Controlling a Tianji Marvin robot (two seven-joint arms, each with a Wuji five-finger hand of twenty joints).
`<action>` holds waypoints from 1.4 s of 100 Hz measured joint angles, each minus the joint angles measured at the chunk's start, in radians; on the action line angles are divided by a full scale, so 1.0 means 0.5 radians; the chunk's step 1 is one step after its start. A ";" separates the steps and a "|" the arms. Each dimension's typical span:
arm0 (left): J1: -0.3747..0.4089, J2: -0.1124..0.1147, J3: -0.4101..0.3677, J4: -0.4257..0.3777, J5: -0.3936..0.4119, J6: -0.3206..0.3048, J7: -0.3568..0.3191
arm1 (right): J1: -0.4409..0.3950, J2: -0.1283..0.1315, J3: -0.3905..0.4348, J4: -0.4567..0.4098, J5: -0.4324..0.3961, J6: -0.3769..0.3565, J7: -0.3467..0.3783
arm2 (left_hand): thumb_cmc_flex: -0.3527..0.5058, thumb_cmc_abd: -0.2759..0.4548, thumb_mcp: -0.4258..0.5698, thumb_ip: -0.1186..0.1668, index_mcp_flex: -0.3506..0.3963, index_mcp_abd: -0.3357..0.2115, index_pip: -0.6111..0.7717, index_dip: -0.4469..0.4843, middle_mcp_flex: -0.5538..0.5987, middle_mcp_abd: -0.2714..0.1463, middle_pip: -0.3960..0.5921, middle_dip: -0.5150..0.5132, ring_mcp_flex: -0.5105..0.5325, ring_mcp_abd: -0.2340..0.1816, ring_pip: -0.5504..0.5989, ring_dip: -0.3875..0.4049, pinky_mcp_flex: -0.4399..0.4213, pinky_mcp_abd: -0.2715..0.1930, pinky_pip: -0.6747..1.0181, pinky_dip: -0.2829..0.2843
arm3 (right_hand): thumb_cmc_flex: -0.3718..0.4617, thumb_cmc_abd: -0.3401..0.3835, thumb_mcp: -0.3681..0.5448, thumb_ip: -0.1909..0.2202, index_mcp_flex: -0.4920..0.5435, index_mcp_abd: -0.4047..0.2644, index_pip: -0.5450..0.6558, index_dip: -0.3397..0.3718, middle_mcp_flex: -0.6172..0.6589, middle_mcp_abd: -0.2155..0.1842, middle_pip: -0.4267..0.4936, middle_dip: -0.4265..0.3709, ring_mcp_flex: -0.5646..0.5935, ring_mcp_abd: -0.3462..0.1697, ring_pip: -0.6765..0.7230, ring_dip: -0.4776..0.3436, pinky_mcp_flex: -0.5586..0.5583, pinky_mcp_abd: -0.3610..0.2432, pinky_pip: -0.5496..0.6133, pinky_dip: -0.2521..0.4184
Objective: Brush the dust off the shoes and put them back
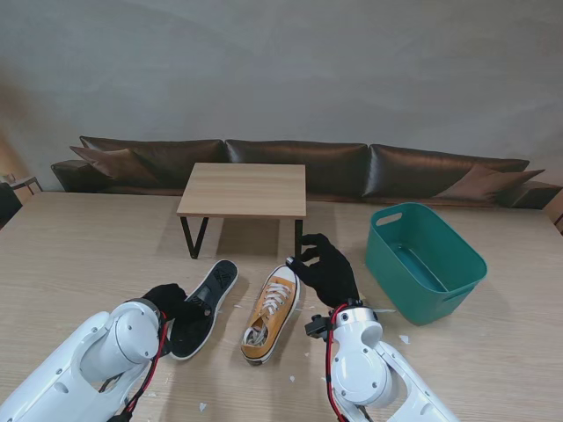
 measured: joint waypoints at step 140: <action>0.064 -0.027 -0.075 -0.073 0.008 -0.144 0.061 | -0.006 -0.005 -0.008 0.014 0.036 0.003 0.006 | -0.001 0.084 -0.134 0.000 -0.309 0.023 -0.162 -0.277 -0.229 0.052 -0.047 -0.174 -0.188 0.020 -0.169 -0.191 0.096 -0.020 -0.847 -0.067 | 0.000 0.001 0.000 0.000 0.001 0.000 0.000 0.000 0.000 0.004 0.000 0.000 0.000 0.001 0.003 0.000 0.000 0.002 -0.012 0.009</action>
